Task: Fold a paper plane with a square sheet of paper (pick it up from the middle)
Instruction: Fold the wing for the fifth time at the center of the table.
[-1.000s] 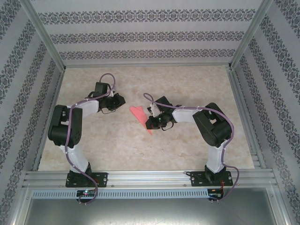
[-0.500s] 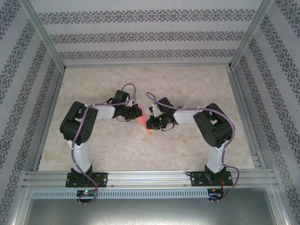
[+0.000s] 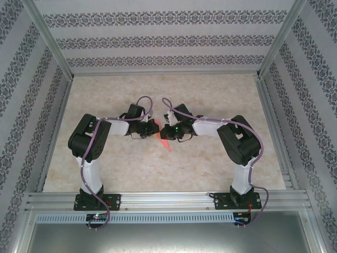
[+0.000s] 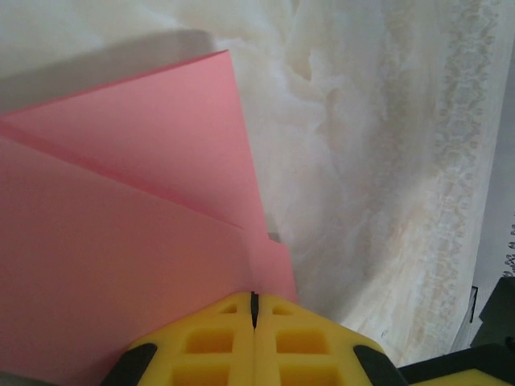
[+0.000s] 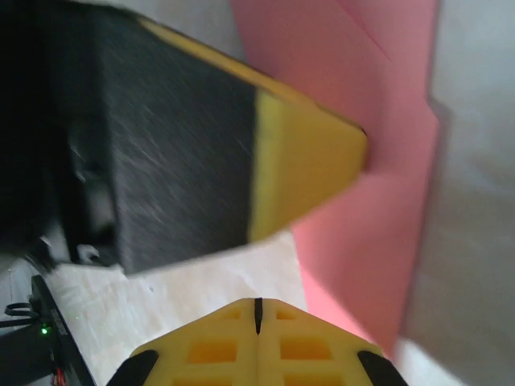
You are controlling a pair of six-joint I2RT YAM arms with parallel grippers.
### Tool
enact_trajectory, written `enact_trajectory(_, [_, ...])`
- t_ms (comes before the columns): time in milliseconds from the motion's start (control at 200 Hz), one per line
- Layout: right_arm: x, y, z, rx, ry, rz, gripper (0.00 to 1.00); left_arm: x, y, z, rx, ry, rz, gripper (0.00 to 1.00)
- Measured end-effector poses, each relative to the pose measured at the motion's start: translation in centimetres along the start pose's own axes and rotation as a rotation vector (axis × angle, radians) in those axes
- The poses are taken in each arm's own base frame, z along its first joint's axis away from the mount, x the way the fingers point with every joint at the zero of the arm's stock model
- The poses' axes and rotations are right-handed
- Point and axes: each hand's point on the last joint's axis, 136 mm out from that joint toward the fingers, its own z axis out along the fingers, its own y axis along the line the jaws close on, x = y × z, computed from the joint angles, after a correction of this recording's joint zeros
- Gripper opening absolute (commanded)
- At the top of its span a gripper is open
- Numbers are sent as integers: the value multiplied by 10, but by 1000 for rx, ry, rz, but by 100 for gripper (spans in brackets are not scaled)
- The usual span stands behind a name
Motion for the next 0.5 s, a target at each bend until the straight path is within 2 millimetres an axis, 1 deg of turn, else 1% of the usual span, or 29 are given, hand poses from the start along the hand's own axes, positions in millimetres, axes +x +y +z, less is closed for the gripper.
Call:
enact_trajectory(70, [-1,0,3,1,2,-2,0,0,-1,0,9,-4,11,0])
enact_trajectory(135, [2,-5,5,8,13,5,0,0,-1,0,14,-7,18,0])
enact_trajectory(325, [19,-20,11,29,47,33,0,0,-1,1,17,-11,31,0])
enact_trajectory(505, [23,-21,11,8,27,6,0,0,-1,1,17,-11,33,0])
